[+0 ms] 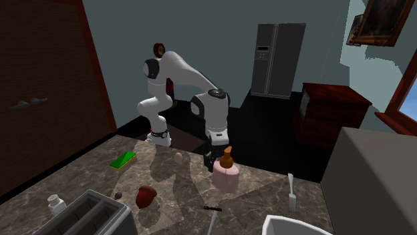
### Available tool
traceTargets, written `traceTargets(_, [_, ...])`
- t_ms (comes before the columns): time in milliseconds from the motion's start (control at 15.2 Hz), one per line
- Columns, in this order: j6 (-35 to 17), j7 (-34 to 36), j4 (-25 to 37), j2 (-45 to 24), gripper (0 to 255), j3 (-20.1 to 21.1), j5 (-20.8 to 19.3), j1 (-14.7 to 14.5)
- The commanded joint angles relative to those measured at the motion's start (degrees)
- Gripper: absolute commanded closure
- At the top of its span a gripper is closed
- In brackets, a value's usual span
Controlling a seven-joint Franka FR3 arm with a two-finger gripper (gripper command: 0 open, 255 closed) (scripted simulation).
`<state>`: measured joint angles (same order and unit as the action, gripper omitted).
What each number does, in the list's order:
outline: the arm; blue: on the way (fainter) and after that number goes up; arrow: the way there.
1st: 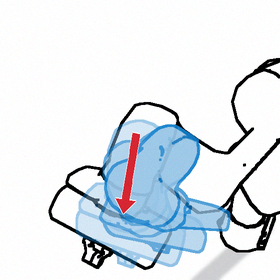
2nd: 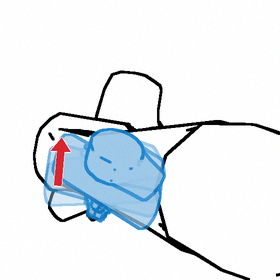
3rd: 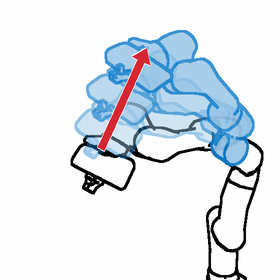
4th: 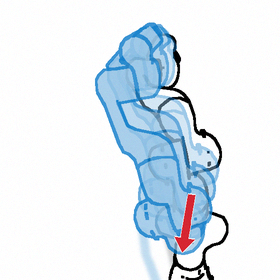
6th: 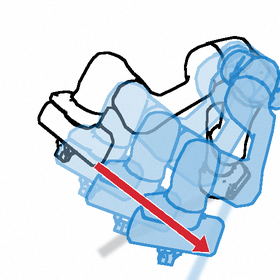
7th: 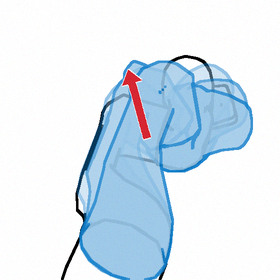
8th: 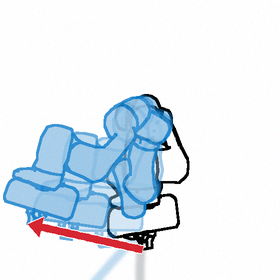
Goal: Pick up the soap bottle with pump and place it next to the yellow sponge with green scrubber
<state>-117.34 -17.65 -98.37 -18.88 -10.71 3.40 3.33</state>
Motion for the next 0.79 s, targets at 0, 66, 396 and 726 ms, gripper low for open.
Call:
traceTargets(0, [1.29,0.18,0.54,0.77,255,-0.03,-0.17,-0.10])
traceTargets(66, [1.97,0.21,1.01,0.99,255,-0.05,-0.23,-0.11])
traceTargets(396, [5.47,0.36,3.55,1.96,255,-0.14,-0.47,-0.13])
traceTargets(726, [9.06,0.46,6.48,2.63,255,-0.22,-0.64,-0.11])
